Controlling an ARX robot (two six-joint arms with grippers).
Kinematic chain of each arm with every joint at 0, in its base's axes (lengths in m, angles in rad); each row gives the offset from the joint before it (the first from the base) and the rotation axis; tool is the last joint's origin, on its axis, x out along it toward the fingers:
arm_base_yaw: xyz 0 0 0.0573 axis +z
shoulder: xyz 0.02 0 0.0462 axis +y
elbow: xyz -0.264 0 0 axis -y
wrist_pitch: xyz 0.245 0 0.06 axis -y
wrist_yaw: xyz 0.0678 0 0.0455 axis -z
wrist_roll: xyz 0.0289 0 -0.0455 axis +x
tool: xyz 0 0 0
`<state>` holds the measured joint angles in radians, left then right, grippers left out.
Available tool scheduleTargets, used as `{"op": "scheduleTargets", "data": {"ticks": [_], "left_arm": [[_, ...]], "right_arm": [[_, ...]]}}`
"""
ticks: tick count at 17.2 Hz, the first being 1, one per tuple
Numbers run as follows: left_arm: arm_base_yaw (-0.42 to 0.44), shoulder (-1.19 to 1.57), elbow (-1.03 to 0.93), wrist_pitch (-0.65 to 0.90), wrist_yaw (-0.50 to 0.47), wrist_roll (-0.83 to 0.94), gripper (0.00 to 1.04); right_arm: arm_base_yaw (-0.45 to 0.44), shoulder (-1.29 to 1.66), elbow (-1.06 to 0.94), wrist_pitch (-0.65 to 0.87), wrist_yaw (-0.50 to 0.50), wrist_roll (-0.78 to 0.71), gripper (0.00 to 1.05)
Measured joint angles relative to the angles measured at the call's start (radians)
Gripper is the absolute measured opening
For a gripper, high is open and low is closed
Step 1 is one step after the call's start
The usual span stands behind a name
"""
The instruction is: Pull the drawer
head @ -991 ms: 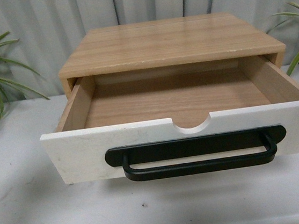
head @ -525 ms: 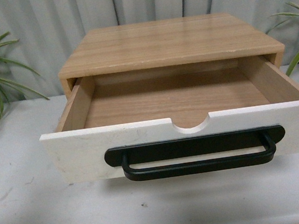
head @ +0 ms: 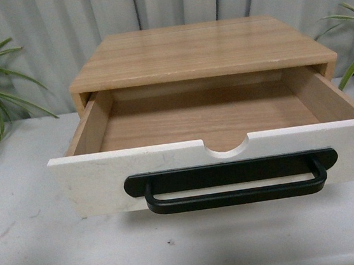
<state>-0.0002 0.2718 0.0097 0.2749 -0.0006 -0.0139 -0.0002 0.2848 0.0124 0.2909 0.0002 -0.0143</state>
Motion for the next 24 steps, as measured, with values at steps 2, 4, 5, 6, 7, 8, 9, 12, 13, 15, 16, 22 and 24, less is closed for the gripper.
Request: {"op": "scheduleTargets", "data": {"ticks": [2,4,5,6,7,8,9,12,13,15,16,22,24], "left_arm": [[0.0,-0.035,0.0,-0.039,0.0,0.0,0.02],[0.0,-0.061,0.0,-0.063,0.0,0.0,0.02],[0.0,-0.074,0.0,-0.076,0.0,0.0,0.02],[0.0,-0.09,0.0,-0.094,0.0,0.0,0.02],[0.0,-0.1,0.0,-0.102,0.0,0.0,0.02],[0.0,-0.132,0.002,-0.153,-0.001,0.0,0.02],[0.0,-0.239,0.001,-0.288,0.003,0.0,0.02],[0.0,-0.262,0.001,-0.284,-0.001,0.0,0.02],[0.0,-0.263,0.001,-0.28,0.0,0.0,0.02],[0.0,-0.262,0.001,-0.279,0.0,0.0,0.02],[0.0,-0.262,0.001,-0.279,0.0,0.0,0.09],[0.0,-0.262,0.001,-0.279,0.0,0.0,0.73],[0.0,-0.262,0.001,-0.279,0.0,0.0,0.89]], "right_arm": [[0.0,-0.035,0.0,-0.042,0.0,0.0,0.02],[0.0,-0.064,0.0,-0.066,0.0,0.0,0.02],[0.0,-0.077,0.0,-0.079,0.0,0.0,0.02],[0.0,-0.093,0.0,-0.098,0.0,0.0,0.02],[0.0,-0.104,0.0,-0.109,0.0,0.0,0.02],[0.0,-0.113,0.0,-0.119,0.0,0.0,0.02],[0.0,-0.192,0.001,-0.245,0.0,0.0,0.02],[-0.001,-0.282,0.0,-0.301,0.0,0.0,0.02],[0.0,-0.279,0.0,-0.3,0.0,0.0,0.02],[0.0,-0.282,0.0,-0.294,0.0,0.0,0.02],[0.0,-0.282,0.0,-0.294,0.0,0.0,0.03],[0.0,-0.282,0.0,-0.294,0.0,0.0,0.67],[0.0,-0.282,0.0,-0.294,0.0,0.0,0.83]]}}
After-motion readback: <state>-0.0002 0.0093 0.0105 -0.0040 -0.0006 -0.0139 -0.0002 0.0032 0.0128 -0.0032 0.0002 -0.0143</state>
